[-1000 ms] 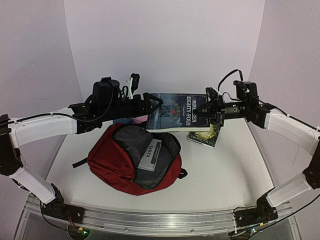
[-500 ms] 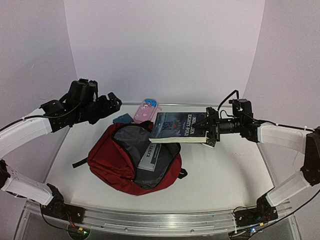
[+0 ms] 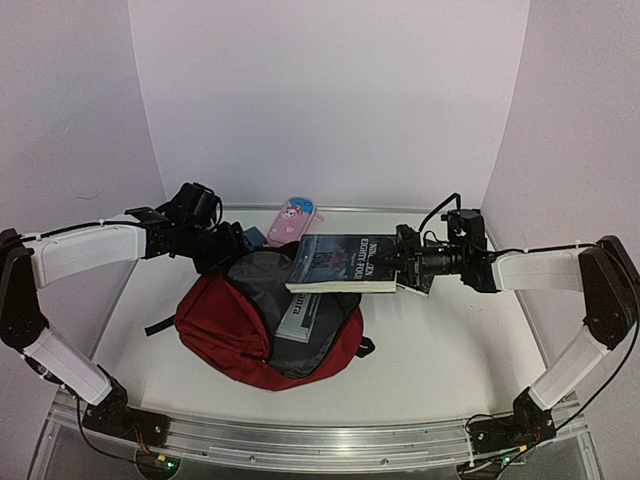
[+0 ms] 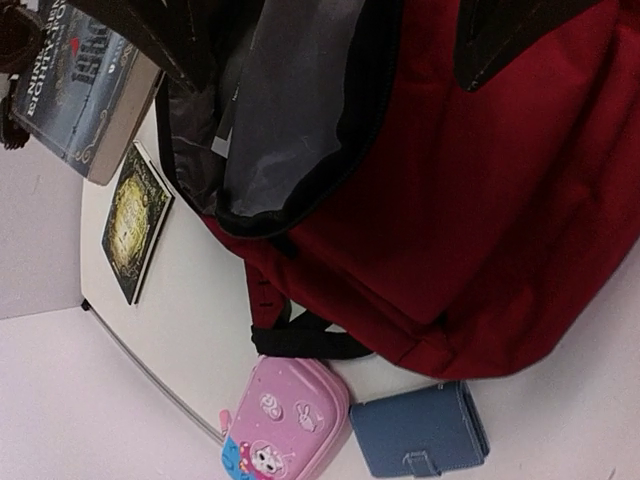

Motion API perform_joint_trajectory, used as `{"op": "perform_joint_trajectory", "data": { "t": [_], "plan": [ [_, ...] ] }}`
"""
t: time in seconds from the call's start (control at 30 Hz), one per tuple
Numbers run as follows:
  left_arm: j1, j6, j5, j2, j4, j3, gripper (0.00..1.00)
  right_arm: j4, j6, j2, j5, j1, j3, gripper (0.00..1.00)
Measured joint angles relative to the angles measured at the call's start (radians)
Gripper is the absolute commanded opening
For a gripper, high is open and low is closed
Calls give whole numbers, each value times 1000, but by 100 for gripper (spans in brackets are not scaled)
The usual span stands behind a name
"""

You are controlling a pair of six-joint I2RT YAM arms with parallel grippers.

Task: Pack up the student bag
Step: Place the book in the student bag.

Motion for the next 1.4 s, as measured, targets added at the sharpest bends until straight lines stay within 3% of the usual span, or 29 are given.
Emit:
{"op": "perform_joint_trajectory", "data": {
  "t": [0.1,0.23,0.3,0.73,1.13,1.4],
  "plan": [
    [2,-9,52,37,22,0,54,17,-11,7,-2,0,-28,0],
    [4,-27,90,50,48,-7,8,22,-29,18,-5,0,-57,0],
    [4,-30,102,49,59,-8,0,24,-39,31,-7,0,-61,0],
    [3,-2,113,-51,62,20,0,192,-28,165,-20,53,-73,0],
    [-23,94,156,-62,61,119,0,406,107,390,-20,77,11,0],
    [-26,133,154,-62,61,157,0,477,229,426,-6,86,16,0]
  ]
}}
